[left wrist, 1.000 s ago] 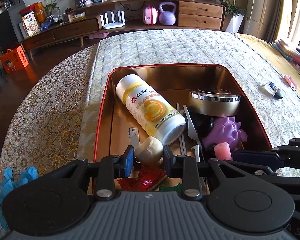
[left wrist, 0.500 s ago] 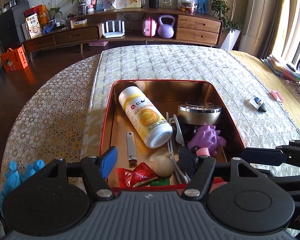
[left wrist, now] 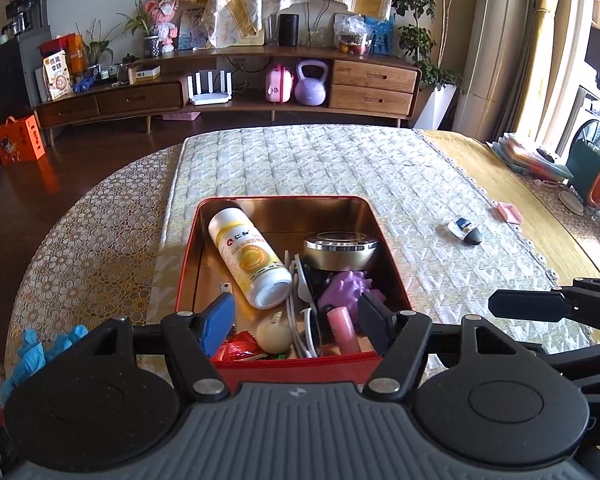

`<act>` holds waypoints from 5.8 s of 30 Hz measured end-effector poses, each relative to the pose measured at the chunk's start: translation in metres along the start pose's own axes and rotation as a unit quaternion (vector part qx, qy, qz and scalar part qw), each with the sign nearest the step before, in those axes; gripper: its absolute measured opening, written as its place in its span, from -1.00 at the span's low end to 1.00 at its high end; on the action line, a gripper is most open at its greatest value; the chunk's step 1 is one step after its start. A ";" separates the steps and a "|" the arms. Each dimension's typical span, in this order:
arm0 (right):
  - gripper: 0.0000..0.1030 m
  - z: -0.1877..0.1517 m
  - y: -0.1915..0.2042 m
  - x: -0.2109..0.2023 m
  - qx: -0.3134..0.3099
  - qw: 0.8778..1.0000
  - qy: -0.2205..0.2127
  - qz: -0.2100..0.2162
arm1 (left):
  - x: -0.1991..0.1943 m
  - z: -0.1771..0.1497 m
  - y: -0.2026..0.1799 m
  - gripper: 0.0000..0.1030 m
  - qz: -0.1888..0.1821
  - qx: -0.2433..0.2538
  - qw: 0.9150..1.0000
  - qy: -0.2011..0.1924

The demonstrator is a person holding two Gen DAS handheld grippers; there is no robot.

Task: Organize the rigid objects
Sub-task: 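Withdraw both open tools from the red tin toward the blue-label item and pink tray, then grasp the blue-label black item with the left tool while the right tool grasps the pink tray, then carry the blue-label item with the left tool while the right tool carries the pink tray to the red tin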

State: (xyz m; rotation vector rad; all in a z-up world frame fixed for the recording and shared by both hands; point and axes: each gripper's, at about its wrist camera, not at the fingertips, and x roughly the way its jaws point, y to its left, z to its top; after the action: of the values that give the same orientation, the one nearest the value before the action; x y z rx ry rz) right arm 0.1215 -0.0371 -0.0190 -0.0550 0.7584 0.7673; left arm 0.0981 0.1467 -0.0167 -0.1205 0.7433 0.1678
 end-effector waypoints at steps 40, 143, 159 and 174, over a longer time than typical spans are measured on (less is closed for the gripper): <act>0.99 -0.008 -0.227 -0.066 0.042 0.984 -0.038 -0.167 | 0.090 0.035 -0.188 0.60 -0.024 0.032 0.999 0.022; -0.21 -0.002 -0.092 -0.057 -0.001 0.996 -0.025 -0.086 | -0.002 0.001 -0.102 -0.16 -0.025 0.013 1.000 0.000; -0.21 0.011 -0.021 -0.014 -0.047 0.997 -0.015 -0.053 | -0.018 -0.014 -0.006 -0.16 0.013 -0.038 0.999 -0.007; -0.21 0.012 0.019 0.053 -0.073 0.996 0.018 -0.038 | 0.025 -0.007 0.054 -0.16 0.049 -0.052 0.997 0.000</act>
State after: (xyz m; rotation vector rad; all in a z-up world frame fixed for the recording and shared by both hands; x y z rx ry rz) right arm 0.1412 0.0127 -0.0393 -0.2284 0.7301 0.7507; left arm 0.1009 0.2012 -0.0419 -0.1841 0.7405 0.2994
